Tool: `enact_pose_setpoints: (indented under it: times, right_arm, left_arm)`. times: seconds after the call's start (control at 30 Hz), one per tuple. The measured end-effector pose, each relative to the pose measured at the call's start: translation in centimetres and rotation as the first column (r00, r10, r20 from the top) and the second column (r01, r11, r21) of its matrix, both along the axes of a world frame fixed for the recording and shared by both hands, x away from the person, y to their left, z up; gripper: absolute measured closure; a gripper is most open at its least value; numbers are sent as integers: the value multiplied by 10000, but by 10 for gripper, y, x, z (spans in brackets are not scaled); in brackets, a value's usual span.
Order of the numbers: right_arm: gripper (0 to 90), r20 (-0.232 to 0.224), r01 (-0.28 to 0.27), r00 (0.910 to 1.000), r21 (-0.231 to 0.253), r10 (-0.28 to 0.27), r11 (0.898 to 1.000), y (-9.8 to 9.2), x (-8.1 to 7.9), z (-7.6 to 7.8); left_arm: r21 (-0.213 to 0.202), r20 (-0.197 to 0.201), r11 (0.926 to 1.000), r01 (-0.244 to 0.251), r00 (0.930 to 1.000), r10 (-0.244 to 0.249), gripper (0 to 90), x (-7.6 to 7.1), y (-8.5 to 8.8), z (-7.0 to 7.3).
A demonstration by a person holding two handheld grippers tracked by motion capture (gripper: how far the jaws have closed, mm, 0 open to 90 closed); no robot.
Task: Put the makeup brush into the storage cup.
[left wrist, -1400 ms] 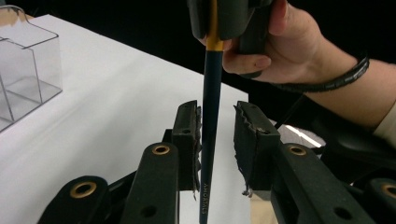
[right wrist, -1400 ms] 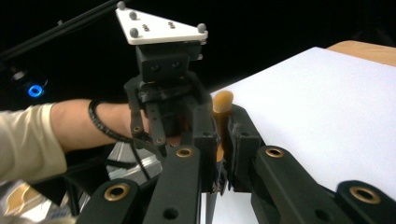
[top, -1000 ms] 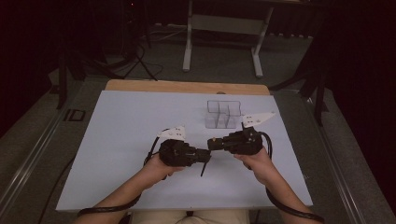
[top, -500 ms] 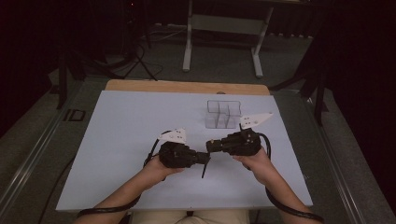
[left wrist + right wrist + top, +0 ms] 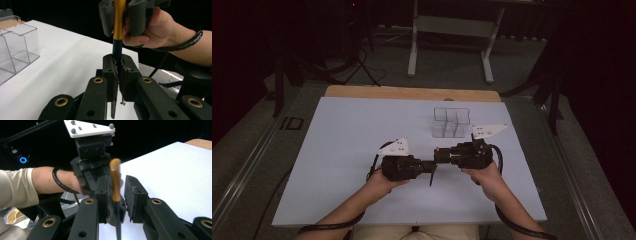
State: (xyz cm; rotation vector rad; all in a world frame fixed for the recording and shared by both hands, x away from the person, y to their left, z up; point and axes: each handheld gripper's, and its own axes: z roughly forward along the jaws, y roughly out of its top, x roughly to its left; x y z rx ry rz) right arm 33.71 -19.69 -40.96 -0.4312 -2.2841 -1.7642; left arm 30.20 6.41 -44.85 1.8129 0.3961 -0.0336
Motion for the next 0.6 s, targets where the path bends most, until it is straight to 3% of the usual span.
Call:
enact_pose_setpoints:
  times: [0.33, 0.6]
  right_arm:
    - [807, 100, 109, 9999, -194, -107, 9998, 1, 0, 0]
    - [839, 474, 133, 9988, -503, -109, 9986, 2, 1, 3]
  left_arm:
    - [-38, -232, 10000, 23, 9997, -24, 848, 2, -3, -2]
    - [-199, -430, 9998, 100, 9990, -108, 844, 5, -4, -1]
